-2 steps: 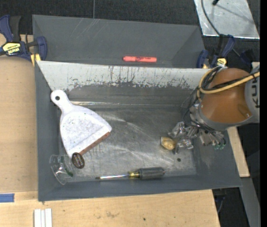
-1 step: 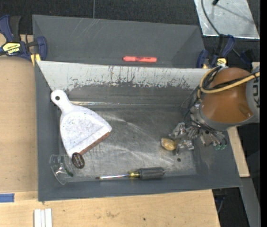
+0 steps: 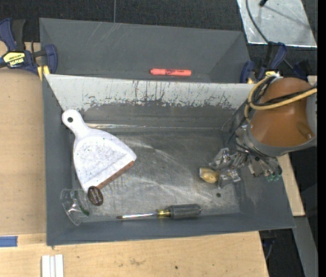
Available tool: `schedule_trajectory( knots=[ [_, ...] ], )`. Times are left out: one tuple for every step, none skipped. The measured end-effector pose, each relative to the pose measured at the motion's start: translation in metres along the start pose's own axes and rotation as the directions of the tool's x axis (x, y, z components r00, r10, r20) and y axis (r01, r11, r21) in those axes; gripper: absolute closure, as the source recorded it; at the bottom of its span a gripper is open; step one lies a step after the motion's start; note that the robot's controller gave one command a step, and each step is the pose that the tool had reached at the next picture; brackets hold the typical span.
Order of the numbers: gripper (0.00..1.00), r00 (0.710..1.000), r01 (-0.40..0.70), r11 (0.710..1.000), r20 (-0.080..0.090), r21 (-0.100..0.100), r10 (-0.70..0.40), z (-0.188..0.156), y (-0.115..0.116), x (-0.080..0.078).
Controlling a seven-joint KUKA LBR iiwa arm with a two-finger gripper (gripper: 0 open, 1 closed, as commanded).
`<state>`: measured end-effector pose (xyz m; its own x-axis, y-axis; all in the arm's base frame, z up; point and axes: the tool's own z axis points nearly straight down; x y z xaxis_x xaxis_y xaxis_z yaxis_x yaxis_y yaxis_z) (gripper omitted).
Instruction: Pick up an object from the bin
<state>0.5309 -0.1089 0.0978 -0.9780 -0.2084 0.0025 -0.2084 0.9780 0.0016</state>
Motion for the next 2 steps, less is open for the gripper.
schedule_trajectory(
  knots=[
    [1.00, 1.000, 0.000, 1.000, 0.000, 0.000, 0.000, -0.023, 0.000, 0.000],
    [1.00, 1.000, 0.000, 1.000, 0.005, 0.003, 0.000, -0.044, -0.001, -0.001]
  ],
)
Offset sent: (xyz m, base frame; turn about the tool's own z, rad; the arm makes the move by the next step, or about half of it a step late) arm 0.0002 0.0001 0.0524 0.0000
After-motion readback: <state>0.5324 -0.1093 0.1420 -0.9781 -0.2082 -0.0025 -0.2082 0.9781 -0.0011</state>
